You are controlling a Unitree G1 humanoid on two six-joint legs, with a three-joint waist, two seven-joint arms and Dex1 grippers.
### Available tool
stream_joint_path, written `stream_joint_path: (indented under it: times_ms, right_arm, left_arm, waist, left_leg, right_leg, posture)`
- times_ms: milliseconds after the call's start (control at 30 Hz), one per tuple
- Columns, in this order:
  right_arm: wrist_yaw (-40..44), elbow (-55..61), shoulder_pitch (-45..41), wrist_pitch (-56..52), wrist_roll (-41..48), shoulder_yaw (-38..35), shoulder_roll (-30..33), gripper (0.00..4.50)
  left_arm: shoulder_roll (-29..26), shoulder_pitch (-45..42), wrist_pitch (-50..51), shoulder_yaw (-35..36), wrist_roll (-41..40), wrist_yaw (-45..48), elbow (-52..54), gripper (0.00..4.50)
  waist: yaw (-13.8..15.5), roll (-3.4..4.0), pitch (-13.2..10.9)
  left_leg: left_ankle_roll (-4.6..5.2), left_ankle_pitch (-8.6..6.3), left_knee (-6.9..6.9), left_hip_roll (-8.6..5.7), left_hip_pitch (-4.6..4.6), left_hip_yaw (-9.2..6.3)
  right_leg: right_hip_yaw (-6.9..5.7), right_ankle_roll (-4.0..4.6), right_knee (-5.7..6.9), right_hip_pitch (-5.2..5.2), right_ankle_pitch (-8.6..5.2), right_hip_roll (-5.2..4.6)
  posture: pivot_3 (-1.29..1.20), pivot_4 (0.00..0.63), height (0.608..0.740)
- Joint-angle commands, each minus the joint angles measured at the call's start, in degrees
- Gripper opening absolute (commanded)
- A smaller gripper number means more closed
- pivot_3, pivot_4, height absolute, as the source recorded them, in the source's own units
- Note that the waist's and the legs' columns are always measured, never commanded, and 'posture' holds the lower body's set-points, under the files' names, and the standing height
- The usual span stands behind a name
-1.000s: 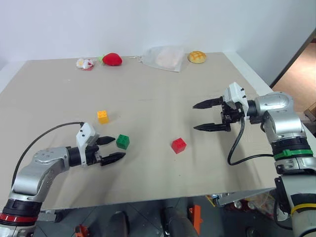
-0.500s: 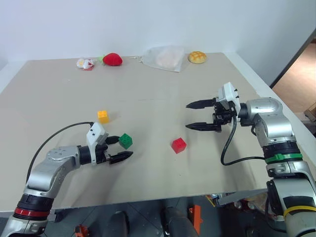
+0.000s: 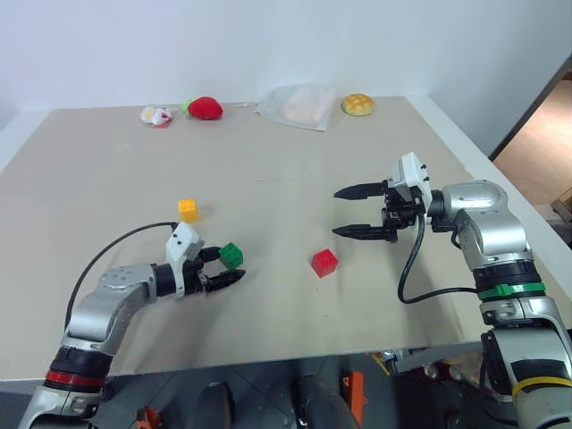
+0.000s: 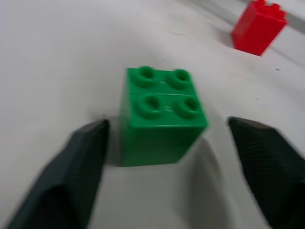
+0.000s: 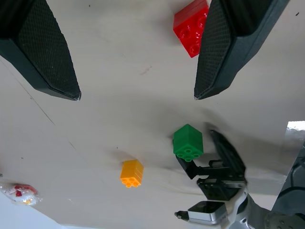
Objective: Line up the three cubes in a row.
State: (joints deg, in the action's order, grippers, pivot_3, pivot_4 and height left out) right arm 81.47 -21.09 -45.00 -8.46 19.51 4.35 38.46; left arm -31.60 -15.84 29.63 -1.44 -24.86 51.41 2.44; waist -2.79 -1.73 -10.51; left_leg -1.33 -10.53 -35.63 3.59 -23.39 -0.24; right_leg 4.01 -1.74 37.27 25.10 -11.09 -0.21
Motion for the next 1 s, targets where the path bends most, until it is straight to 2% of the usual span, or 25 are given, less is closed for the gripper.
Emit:
stream_joint_path:
  times_ms: [33, 167, 467, 767, 1000]
  right_arm:
    - [-0.72, 2.84, 0.26, -0.55, 1.28, -2.2, 0.41, 3.97]
    - [-0.68, 5.29, 1.47, -1.79, 2.24, -2.44, 0.88, 3.97]
    - [-0.24, 16.79, 6.44, -7.07, 5.91, -1.96, 1.3, 3.97]
    - [-1.91, 17.89, 7.39, -7.94, 5.94, -2.62, 1.53, 3.97]
    - [-3.53, 19.21, 9.47, -8.07, 6.4, -3.28, 1.85, 3.97]
  left_arm:
    - [-0.75, -0.61, -1.38, 0.49, 0.42, 1.02, 0.14, 2.56]
    - [-1.1, -1.06, -1.88, 0.48, 1.54, 0.94, -1.01, 1.33]
    - [-0.83, -4.98, -3.68, -2.03, 3.04, 4.33, -1.35, 1.32]
    - [2.26, -10.47, -1.42, -9.74, 3.02, 9.14, 1.67, 1.32]
    - [3.98, -10.88, -4.42, -13.98, 6.65, 10.01, -2.96, 1.32]
  waist:
    - [-0.03, 0.0, 0.0]
    - [-0.02, 0.0, 0.0]
    - [0.01, 0.0, 0.0]
    - [-0.05, 0.0, 0.0]
    - [-0.04, 0.0, 0.0]
  left_leg:
    - [0.0, 0.0, 0.0, 0.0, 0.0, 0.01]
    - [0.0, 0.0, 0.04, 0.0, 0.0, 0.02]
    - [0.0, 0.0, 0.01, 0.0, -0.01, 0.01]
    - [-0.02, -0.01, -0.02, -0.02, -0.05, 0.02]
    - [-0.01, -0.02, 0.0, -0.02, -0.02, -0.02]
  right_leg:
    - [0.02, 0.0, 0.0, 0.01, 0.0, 0.0]
    - [0.02, 0.01, 0.0, 0.02, -0.01, 0.02]
    - [0.03, -0.01, 0.0, 0.02, 0.0, 0.02]
    - [0.06, -0.04, -0.01, 0.02, -0.01, 0.02]
    - [0.1, -0.02, -0.01, 0.0, -0.02, 0.07]
  posture:
    - [0.0, 0.15, 0.74]
    - [0.0, 0.15, 0.74]
    - [0.0, 0.15, 0.74]
    - [0.0, 0.15, 0.74]
    - [0.0, 0.15, 0.74]
